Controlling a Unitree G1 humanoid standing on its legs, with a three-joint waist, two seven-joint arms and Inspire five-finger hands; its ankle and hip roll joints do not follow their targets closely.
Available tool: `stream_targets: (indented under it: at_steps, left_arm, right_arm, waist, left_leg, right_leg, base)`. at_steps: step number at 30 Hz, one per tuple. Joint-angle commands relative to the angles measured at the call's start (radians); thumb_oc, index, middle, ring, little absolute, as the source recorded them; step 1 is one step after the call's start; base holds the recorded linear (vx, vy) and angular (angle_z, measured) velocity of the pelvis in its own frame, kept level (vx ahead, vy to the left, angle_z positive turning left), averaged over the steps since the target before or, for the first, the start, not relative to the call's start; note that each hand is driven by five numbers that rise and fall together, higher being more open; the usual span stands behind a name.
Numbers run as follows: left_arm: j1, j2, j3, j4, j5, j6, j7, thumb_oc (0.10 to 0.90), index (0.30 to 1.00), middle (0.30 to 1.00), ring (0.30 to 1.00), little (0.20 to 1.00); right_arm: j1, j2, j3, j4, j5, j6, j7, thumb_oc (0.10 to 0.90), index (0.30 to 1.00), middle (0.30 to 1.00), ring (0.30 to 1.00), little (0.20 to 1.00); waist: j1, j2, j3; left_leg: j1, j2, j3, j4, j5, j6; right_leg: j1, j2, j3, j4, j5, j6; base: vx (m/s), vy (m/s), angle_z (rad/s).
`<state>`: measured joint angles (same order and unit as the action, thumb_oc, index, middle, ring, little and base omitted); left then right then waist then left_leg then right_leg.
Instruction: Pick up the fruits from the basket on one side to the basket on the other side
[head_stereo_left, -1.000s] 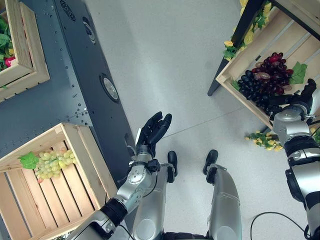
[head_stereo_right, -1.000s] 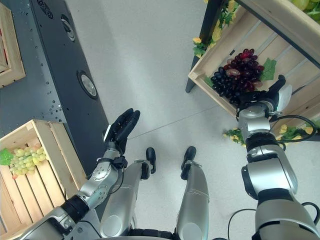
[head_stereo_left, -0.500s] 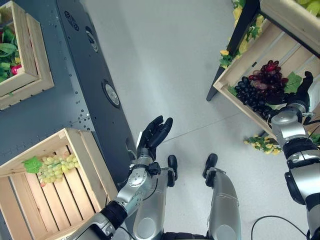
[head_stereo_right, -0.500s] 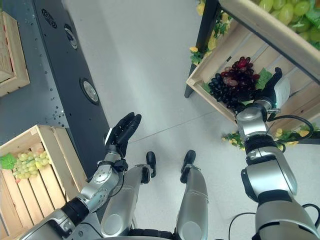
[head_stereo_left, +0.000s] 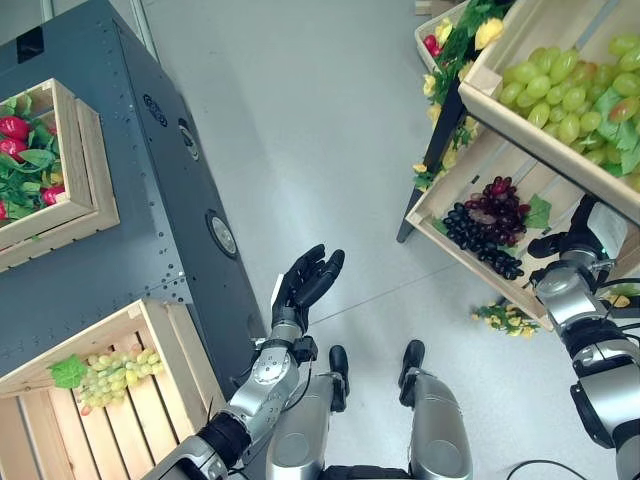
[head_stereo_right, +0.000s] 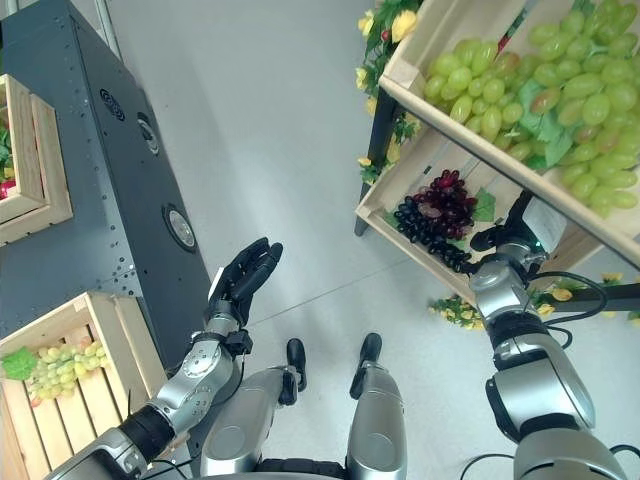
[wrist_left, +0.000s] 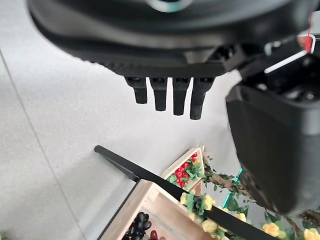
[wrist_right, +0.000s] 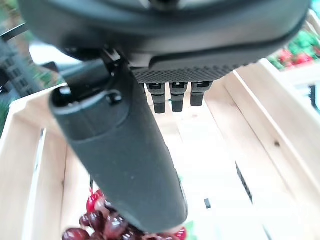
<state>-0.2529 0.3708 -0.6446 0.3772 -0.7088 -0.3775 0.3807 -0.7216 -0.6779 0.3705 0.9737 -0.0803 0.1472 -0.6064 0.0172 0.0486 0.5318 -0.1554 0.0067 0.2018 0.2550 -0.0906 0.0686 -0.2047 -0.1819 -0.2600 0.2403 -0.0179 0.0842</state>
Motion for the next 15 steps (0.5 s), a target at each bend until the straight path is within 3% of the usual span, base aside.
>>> stream_targets:
  at_steps: [1,9,15]
  left_arm:
    - [0.038,0.021,0.014,-0.077,0.07,-0.065,-0.037,0.8,0.9,0.9,0.9,0.9]
    - [0.073,0.018,0.052,-0.053,0.079,-0.032,-0.06,0.8,0.9,0.9,0.9,0.9]
    - [0.118,-0.022,0.085,0.029,0.088,-0.02,-0.087,0.8,0.9,0.9,0.9,0.9]
  right_arm:
    - [-0.031,-0.087,0.055,-0.013,-0.086,-0.004,-0.049,0.8,0.9,0.9,0.9,0.9]
    - [0.066,-0.026,0.033,-0.041,-0.05,-0.059,-0.013,0.8,0.9,0.9,0.9,0.9]
    - [0.179,0.077,0.041,-0.09,0.052,-0.121,0.07,0.8,0.9,0.9,0.9,0.9]
  waist:
    - [0.017,-0.02,-0.102]
    - [0.02,-0.032,-0.169]
    - [0.02,-0.048,-0.241]
  left_leg:
    - [0.027,0.028,0.022,0.006,-0.108,-0.028]
    - [0.097,0.026,0.008,-0.102,-0.076,-0.039]
    - [0.147,0.027,-0.003,-0.226,-0.011,-0.056]
  right_leg:
    - [0.061,-0.003,0.011,-0.044,-0.049,0.006]
    - [0.13,0.011,0.018,-0.13,-0.028,0.019]
    - [0.17,0.03,0.013,-0.217,0.009,0.021]
  base:
    - [0.04,0.003,0.01]
    - [0.06,-0.003,0.01]
    - [0.04,-0.039,0.01]
